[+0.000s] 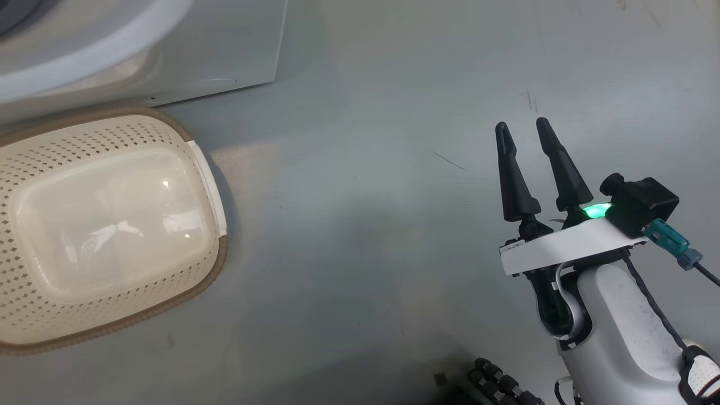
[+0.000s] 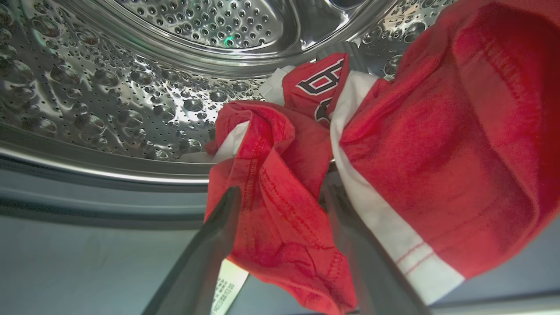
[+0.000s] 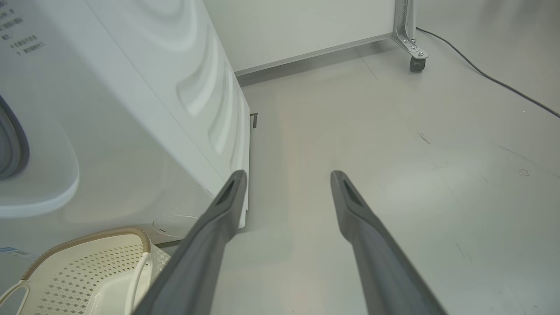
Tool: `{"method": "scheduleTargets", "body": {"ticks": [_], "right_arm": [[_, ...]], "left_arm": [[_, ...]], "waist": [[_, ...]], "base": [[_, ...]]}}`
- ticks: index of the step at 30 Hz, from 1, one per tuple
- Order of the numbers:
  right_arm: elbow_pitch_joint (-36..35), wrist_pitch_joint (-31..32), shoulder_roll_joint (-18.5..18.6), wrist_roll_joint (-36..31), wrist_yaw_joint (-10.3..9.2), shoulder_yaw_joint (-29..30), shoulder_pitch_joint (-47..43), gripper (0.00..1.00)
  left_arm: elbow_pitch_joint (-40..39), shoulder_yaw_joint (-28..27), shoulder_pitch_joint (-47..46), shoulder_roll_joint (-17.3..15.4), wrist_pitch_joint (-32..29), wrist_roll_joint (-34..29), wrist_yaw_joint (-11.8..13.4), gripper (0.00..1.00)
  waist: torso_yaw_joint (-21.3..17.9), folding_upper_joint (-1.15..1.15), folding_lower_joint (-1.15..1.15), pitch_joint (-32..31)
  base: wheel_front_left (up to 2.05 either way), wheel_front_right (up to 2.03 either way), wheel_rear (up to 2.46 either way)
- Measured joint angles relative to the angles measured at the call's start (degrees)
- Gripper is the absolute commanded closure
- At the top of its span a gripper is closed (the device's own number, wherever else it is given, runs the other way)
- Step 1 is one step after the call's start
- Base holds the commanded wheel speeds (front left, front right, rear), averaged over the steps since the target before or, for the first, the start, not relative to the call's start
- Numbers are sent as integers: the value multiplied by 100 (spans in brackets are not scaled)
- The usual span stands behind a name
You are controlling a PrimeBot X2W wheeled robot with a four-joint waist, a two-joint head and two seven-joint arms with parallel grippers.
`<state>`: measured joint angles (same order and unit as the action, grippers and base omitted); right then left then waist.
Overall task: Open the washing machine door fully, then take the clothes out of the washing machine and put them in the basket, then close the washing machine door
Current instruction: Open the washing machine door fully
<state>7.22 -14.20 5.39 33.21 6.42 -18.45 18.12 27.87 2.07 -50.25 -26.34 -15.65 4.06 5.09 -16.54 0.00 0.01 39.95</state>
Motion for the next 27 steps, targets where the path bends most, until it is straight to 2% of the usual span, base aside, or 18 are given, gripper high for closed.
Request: {"method": "scheduleTargets", "body": {"ticks": [22, 23, 24, 25, 27], "right_arm": [[33, 0, -104, -108, 53, 80, 109, 0], [33, 0, -109, -108, 54, 85, 120, 0], [33, 0, -115, -108, 54, 92, 128, 0], [33, 0, -121, -108, 54, 102, 130, 0], [42, -1, -131, -109, 55, 124, 130, 0]], "left_arm": [[736, 163, -628, -126, -272, -211, -2, 0], [754, 157, -643, -120, -278, -209, -2, 27], [772, 155, -665, -109, -279, -201, -2, 94], [792, 156, -682, -86, -279, -201, -2, 100], [842, 154, -700, -34, -275, -186, -2, 100]], "waist": [[-116, 0, 0, 183], [-117, 0, 0, 185], [-117, 0, 0, 186], [-116, 0, 0, 188], [-112, 0, 0, 187]], "base": [[0, 0, 0], [0, 0, 0], [0, 0, 0], [0, 0, 0], [0, 0, 0]]}}
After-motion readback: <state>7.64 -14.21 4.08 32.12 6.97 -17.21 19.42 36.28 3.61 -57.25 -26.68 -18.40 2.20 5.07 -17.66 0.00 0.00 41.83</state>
